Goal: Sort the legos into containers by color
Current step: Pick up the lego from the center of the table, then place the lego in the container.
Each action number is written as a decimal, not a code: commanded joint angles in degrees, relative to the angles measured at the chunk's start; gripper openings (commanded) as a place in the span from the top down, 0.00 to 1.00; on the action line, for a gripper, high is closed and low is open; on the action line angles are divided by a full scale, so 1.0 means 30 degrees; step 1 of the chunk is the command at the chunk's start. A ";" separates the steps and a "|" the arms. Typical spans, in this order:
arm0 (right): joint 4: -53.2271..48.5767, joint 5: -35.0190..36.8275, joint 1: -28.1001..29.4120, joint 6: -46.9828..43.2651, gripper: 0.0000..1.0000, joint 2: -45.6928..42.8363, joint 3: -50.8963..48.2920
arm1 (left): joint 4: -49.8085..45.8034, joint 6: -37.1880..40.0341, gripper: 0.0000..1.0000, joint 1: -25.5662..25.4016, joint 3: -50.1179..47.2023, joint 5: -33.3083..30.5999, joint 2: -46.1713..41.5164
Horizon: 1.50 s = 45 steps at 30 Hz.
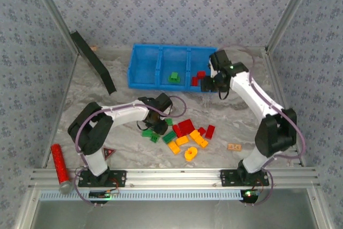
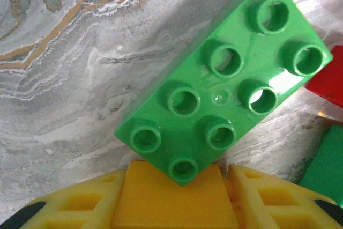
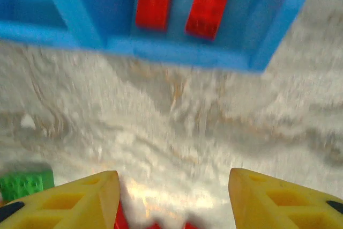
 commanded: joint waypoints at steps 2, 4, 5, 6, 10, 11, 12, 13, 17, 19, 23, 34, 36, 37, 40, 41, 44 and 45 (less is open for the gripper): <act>-0.0089 -0.0453 0.0674 0.2400 0.42 -0.2852 -0.3421 | -0.1099 -0.0215 0.73 0.1302 0.0798 0.0800 -0.1311; -0.0020 -0.0568 0.0949 0.3232 0.41 -0.4186 -0.4841 | -0.1970 -0.0066 0.74 0.2044 0.1379 0.0966 -0.1967; -0.0041 -0.0544 0.1056 0.3608 0.41 -0.4690 -0.5391 | -0.2119 0.0055 0.74 0.2350 0.1695 0.0990 -0.2219; -0.0075 -0.0509 0.1140 0.4098 0.39 -0.5256 -0.5999 | -0.2329 0.0198 0.74 0.2757 0.2102 0.0967 -0.2528; 0.0714 -0.0900 0.1284 0.6342 0.33 -0.6976 -0.8395 | -0.2395 0.0363 0.75 0.4596 0.3712 0.0857 -0.3207; 0.1038 -0.1058 0.1315 0.6922 0.33 -0.7224 -0.8897 | -0.2323 0.0379 0.75 0.4990 0.4107 0.0824 -0.3211; 0.1352 -0.1207 0.1324 0.7435 0.33 -0.7465 -0.9426 | -0.2213 0.0403 0.75 0.5416 0.4571 0.0766 -0.3140; 0.1594 -0.1236 0.1377 0.7914 0.32 -0.7639 -0.9854 | -0.2073 0.0387 0.75 0.5790 0.5031 0.0657 -0.3030; 0.2296 -0.1204 0.1557 0.9057 0.32 -0.7792 -1.0822 | -0.1472 0.0115 0.76 0.6830 0.6839 0.0119 -0.2115; 0.2830 -0.1326 0.1661 0.9543 0.31 -0.7803 -1.1278 | -0.1333 0.0013 0.76 0.7160 0.7825 -0.0272 -0.1365; 0.3812 -0.1480 0.1716 1.0138 0.29 -0.7760 -1.2133 | -0.0528 -0.0104 0.76 0.7660 0.9739 -0.0364 0.0461; 0.4744 -0.1511 0.1621 1.0344 0.27 -0.6929 -1.3025 | -0.1347 0.0073 0.77 0.8499 1.4538 -0.2516 0.5972; 0.5316 -0.1501 0.1610 1.0322 0.27 -0.6687 -1.3097 | -0.2048 0.0366 0.77 0.8499 1.5317 -0.2940 0.6794; 0.5463 -0.1445 0.1588 1.0328 0.28 -0.6529 -1.3132 | -0.2180 0.0456 0.77 0.8528 1.5569 -0.3070 0.7106; 0.5926 -0.1576 0.1429 1.0227 0.31 -0.5803 -1.3012 | -0.2260 0.0439 0.77 0.8644 1.5973 -0.2938 0.7939; 0.6035 -0.1645 0.1419 1.0224 0.31 -0.5542 -1.2966 | -0.2267 0.0410 0.76 0.8664 1.6069 -0.2826 0.8197; 0.6054 -0.1577 0.1406 1.0117 0.34 -0.4797 -1.2822 | -0.2550 0.0284 0.75 0.8675 1.6550 -0.2446 0.9073; 0.6024 -0.1523 0.1412 1.0073 0.34 -0.4565 -1.2775 | -0.2658 0.0263 0.74 0.8679 1.6672 -0.2381 0.9353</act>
